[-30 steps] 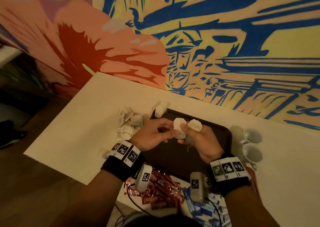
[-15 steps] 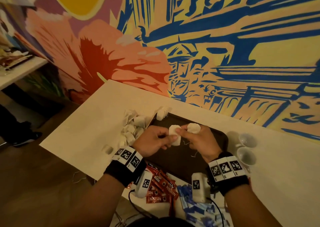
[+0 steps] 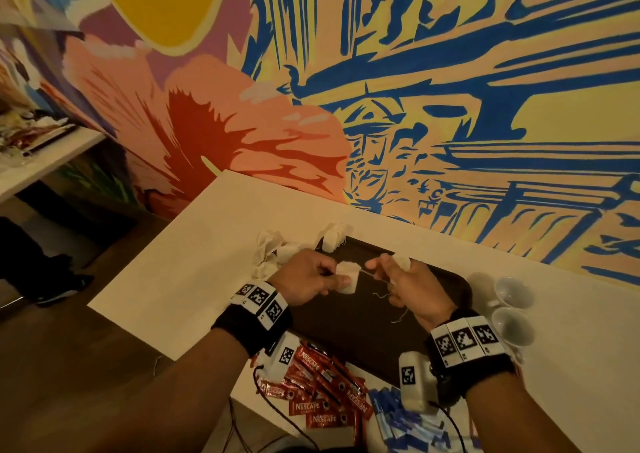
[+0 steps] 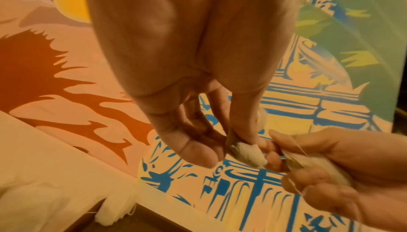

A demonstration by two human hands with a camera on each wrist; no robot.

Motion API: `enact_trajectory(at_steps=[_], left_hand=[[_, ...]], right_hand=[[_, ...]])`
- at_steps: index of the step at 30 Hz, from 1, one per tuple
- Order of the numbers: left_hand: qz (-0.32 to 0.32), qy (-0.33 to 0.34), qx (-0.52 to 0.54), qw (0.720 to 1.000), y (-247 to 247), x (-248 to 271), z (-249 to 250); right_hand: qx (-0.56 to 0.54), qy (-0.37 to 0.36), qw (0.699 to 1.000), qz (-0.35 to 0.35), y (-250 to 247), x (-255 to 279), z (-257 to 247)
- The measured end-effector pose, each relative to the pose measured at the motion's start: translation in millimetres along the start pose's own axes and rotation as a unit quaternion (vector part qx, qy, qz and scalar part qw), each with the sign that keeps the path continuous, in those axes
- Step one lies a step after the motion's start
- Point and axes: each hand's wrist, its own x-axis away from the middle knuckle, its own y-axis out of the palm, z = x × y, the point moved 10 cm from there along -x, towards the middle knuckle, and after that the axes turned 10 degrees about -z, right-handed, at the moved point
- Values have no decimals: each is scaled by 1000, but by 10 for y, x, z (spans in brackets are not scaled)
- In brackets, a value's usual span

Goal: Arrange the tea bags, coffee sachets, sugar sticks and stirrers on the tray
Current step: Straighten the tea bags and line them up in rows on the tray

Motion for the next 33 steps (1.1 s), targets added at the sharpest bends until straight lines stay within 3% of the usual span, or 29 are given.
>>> enact_trajectory(at_steps=[6, 11, 17, 23, 33], left_hand=[[54, -42, -44, 997, -774, -473, -456], [60, -112, -73, 989, -1120, -936, -924], [5, -173, -125, 977, -1031, -1431, -1375], [-69, -168, -183, 966, -757, -1805, -1528], [-44, -183, -197, 962, -729, -2177, -1651]], right_hand=[[-39, 59, 996, 46, -24, -568, 227], [-51, 133, 987, 68, 2, -1061, 451], [-20, 173, 983, 59, 127, -1484, 618], [-4, 220, 974, 54, 227, -1740, 821], [-13, 271, 961, 52, 358, -2122, 1076]])
